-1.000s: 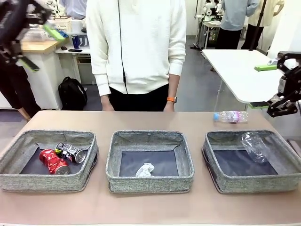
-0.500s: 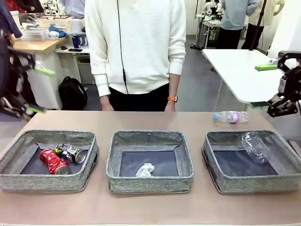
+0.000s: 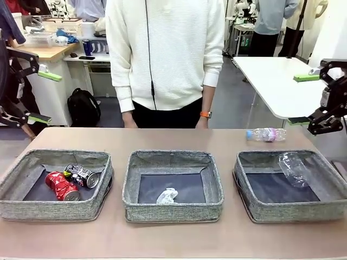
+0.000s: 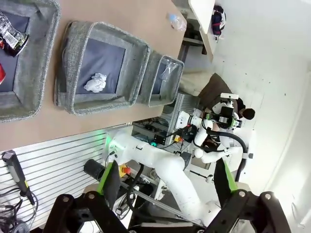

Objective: Sort the waste into the appropriate baskets.
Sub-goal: Place the picked waste into the Fabric basket indicated by the person, then pick up the waste item pointed out by the person.

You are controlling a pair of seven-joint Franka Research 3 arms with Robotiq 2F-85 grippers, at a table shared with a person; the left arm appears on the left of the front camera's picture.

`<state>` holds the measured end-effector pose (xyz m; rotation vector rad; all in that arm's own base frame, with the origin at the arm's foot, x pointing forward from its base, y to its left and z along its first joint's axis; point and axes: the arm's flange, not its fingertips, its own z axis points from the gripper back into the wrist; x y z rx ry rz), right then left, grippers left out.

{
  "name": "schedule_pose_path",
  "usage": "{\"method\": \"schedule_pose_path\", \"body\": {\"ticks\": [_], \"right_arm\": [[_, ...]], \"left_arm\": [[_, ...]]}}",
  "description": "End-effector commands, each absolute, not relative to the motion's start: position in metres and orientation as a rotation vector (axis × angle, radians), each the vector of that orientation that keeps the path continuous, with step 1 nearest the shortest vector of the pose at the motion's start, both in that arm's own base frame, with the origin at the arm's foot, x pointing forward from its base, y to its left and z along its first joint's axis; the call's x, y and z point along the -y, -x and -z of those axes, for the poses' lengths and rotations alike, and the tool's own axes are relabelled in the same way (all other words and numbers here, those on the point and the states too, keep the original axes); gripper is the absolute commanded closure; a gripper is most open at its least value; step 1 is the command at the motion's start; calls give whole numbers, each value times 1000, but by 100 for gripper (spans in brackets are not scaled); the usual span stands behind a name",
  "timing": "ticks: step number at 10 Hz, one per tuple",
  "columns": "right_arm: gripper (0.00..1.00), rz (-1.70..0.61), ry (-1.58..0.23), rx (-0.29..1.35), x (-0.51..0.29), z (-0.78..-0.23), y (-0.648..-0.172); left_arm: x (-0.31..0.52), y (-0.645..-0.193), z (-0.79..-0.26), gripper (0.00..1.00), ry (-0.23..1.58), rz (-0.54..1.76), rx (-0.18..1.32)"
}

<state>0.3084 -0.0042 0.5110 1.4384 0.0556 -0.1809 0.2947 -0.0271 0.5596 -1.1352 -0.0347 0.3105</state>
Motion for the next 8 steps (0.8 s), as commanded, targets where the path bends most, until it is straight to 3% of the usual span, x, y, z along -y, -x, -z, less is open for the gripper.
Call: {"method": "schedule_pose_path", "body": {"ticks": [1,8], "right_arm": [[0,162,-1463,-35,2,-512,-310],[0,162,-1463,-35,2,-512,-310]], "left_arm": [[28,-293,-557,0,1123,-321,19],[28,-293,-557,0,1123,-321,19]]}}
